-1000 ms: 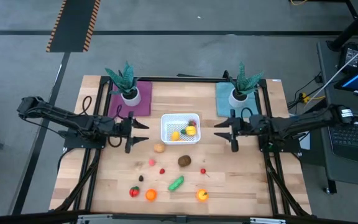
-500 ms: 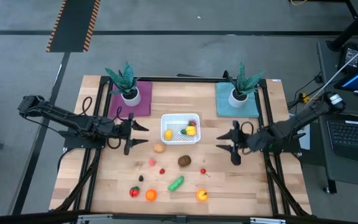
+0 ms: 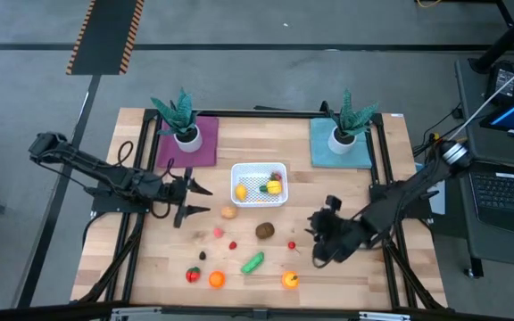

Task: Pick and placing Produce into tupperware
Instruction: Put the red cherry into the white bin

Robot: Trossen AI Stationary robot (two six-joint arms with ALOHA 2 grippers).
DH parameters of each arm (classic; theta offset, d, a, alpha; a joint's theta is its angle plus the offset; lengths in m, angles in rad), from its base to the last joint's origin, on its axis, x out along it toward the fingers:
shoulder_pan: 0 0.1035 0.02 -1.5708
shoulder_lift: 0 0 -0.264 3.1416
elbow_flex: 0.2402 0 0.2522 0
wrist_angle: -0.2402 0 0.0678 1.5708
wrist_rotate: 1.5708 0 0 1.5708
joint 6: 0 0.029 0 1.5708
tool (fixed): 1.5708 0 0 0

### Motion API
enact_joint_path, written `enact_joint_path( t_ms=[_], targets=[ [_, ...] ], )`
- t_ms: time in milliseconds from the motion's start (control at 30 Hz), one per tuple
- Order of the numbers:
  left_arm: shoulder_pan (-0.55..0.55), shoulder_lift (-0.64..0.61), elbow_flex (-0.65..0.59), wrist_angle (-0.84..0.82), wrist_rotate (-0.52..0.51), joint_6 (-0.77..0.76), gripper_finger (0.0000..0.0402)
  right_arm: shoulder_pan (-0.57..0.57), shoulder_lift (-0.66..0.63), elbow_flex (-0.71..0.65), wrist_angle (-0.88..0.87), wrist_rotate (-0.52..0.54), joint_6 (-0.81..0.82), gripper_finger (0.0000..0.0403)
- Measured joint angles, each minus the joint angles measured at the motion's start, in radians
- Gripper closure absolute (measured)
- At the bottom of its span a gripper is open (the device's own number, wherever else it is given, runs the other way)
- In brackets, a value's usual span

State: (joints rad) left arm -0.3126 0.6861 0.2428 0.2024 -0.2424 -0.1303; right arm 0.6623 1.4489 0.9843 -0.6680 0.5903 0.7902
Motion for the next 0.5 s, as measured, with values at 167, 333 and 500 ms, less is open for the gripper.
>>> enact_joint_path(
  t_ms=[167, 333, 500],
  targets=[
    [-0.029, 0.000, 0.000, 0.000, 0.000, 0.000, 0.0177, 0.004, 0.125, 0.156, -0.144, -0.062, 0.132, 0.0240],
    [-0.049, 0.000, 0.000, -0.001, 0.000, 0.000, 0.0177, 0.008, 0.197, 0.258, -0.203, -0.085, 0.250, 0.0240],
    [-0.046, 0.000, 0.000, -0.001, -0.006, 0.027, 0.0177, 0.022, 0.259, 0.319, -0.205, -0.120, 0.265, 0.0240]
  ],
)
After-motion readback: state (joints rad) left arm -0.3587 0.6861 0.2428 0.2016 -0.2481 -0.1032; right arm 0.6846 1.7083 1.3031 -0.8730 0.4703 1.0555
